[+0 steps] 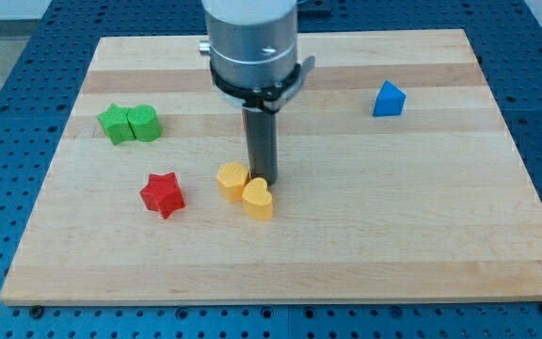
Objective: Drag red circle towards red star
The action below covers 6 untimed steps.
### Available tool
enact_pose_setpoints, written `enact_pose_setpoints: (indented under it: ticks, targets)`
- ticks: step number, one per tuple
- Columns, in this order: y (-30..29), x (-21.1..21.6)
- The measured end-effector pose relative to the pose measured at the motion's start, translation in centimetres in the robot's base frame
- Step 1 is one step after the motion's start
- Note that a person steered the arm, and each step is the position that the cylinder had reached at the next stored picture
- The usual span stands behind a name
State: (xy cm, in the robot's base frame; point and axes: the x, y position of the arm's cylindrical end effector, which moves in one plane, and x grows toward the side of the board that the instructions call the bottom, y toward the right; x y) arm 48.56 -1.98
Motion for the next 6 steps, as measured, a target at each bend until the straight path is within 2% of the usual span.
enact_pose_setpoints:
  ticks: [1,4,5,6]
  targets:
    - [2.1,-1.7]
    - [4.0,-12.8]
    - [3.3,-13.2]
    - [2.3,-11.6]
